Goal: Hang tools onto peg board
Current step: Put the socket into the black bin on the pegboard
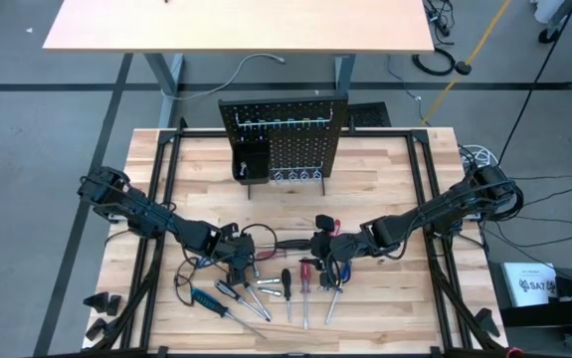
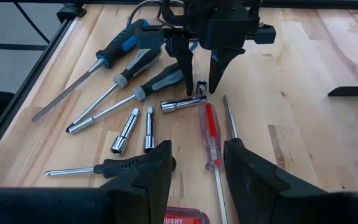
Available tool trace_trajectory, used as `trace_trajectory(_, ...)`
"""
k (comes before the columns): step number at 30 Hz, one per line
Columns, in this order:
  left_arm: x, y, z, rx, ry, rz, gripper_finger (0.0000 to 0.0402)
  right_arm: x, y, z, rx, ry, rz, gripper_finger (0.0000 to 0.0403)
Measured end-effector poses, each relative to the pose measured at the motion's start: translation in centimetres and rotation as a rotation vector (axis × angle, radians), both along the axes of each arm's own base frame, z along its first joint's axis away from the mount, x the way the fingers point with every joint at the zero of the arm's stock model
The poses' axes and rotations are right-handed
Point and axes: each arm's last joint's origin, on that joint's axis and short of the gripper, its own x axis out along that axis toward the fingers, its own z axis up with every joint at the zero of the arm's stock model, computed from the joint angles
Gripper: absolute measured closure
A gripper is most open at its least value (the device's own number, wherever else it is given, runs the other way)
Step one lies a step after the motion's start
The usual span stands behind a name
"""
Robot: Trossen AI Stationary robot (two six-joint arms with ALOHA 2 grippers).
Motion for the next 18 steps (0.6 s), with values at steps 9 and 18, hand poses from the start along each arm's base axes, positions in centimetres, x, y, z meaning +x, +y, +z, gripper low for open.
trace_trajectory(9,-0.04,0.12,-0.03,0.055,-0.009,-0.004,0.0268,0.0,0.0,-0.02,0.003,0.001,-0.002,0.0266)
trace_trajectory(18,-0.14,0.47,0.21,0.159,-0.031,-0.021,0.0354,0.0,0.0,-0.02,0.022,0.003,-0.014,0.0266)
